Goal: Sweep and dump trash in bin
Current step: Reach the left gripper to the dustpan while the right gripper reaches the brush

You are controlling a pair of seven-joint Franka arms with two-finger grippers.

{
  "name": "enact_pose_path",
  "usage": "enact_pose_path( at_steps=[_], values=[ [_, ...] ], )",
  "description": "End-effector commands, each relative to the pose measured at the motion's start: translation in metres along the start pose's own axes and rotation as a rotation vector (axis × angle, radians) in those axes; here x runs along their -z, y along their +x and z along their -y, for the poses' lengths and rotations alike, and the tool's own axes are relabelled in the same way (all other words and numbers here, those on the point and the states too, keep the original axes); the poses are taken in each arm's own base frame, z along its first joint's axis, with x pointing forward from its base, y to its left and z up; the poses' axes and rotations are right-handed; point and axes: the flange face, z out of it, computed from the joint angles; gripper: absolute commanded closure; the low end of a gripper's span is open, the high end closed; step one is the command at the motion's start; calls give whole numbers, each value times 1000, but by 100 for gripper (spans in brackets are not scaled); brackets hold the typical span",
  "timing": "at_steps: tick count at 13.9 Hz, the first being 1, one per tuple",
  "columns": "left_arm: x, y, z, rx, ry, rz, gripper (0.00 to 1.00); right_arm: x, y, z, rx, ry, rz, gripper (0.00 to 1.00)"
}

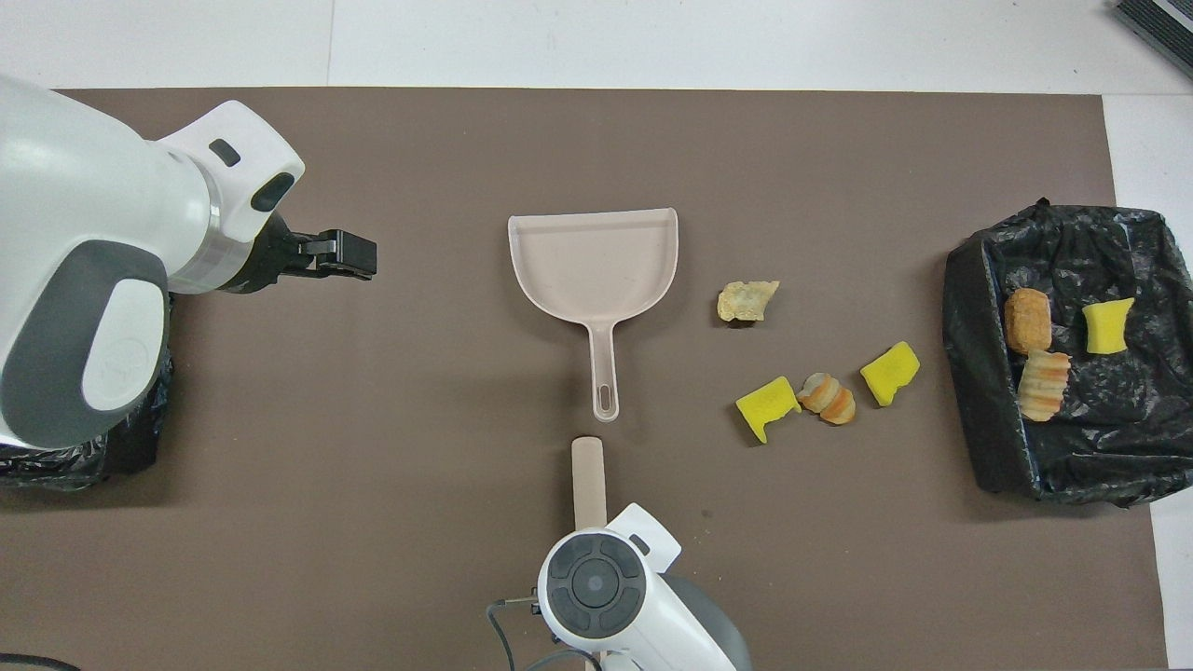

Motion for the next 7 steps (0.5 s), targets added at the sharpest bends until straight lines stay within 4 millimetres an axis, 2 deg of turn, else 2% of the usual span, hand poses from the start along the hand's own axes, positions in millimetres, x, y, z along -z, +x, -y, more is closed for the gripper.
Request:
enact_pose_path(
  at_steps=[1, 2, 4, 5, 6, 7],
  values=[
    [4, 5, -10, 13, -27, -24, 0, 40, 8, -41, -66, 11, 70, 100],
    [-6, 3, -24, -4, -27, -8, 0, 43, 9, -53, -89, -7, 103, 100],
    [-26, 15, -54, -5, -36, 8, 0, 46, 17, -73, -159, -27, 145, 100],
    [-27, 21, -57, 21, -36, 4, 0, 47, 20, -81, -201, -50, 152, 100],
    [-37, 21, -64, 20, -34, 14, 0, 52, 22, -89, -217, -52, 151, 100],
    [-53, 17, -87, 3, -31, 28, 0, 57, 29, -100, -241, -55, 141, 100]
  ],
)
